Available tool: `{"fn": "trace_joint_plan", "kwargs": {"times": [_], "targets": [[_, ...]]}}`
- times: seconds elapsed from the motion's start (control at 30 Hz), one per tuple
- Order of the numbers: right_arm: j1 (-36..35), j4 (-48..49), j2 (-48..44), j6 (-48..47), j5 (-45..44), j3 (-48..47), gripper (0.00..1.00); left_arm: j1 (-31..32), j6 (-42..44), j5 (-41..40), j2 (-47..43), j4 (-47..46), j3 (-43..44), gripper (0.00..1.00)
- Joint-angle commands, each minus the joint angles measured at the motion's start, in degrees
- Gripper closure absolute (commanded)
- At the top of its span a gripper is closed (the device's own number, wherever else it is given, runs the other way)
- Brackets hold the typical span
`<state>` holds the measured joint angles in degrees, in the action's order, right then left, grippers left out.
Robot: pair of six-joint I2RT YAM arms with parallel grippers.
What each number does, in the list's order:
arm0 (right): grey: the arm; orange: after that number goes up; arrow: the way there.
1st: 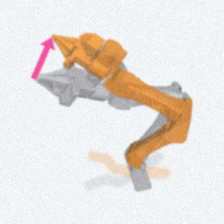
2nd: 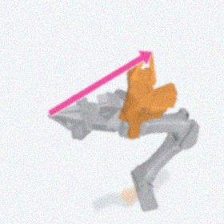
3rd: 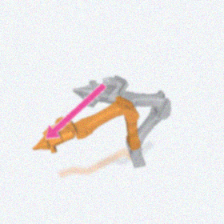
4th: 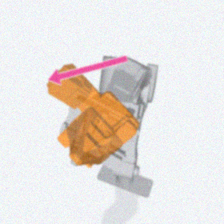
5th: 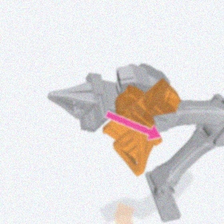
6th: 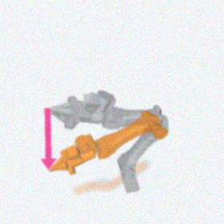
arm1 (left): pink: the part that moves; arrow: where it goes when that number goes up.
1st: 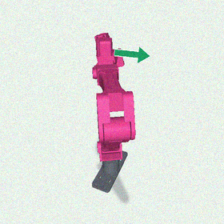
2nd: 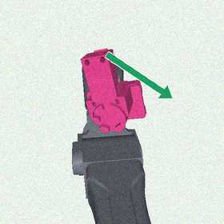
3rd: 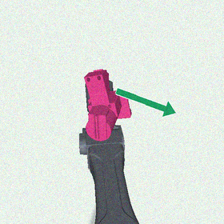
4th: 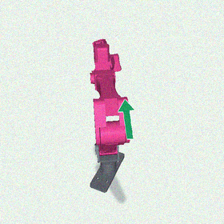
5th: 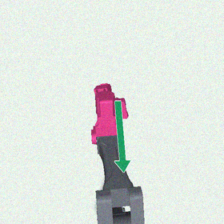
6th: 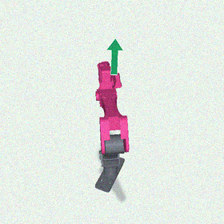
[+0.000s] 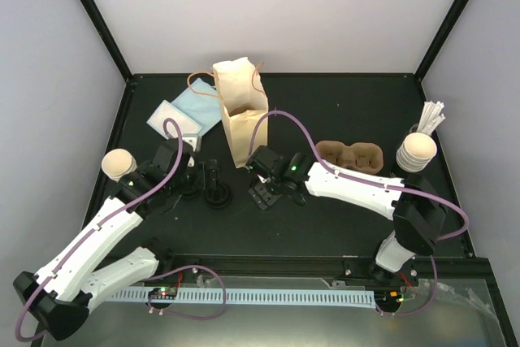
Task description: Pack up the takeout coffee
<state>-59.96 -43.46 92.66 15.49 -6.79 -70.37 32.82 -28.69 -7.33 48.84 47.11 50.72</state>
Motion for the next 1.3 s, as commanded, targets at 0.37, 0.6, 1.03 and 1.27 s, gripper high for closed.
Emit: {"fn": "trace_joint_plan", "kwargs": {"times": [0.37,0.6,1.03,1.27], "targets": [[0.35,-1.48,2.32,0.17,-2.88,-3.75,0.17,-1.22,1.18,1.00,0.11,0.04,0.00,0.01],[0.29,-2.92,4.02,-0.34,-3.45,-4.38,0.19,-1.61,1.59,1.09,0.46,-0.13,0.13,0.01],[0.23,-2.90,1.18,-0.62,-5.20,-4.03,0.30,-3.51,0.03,-0.14,0.25,0.55,0.63,0.01],[0.29,-2.53,-1.72,-0.30,-6.18,-3.51,0.31,-5.74,-1.29,1.43,0.21,0.44,0.18,0.01]]}}
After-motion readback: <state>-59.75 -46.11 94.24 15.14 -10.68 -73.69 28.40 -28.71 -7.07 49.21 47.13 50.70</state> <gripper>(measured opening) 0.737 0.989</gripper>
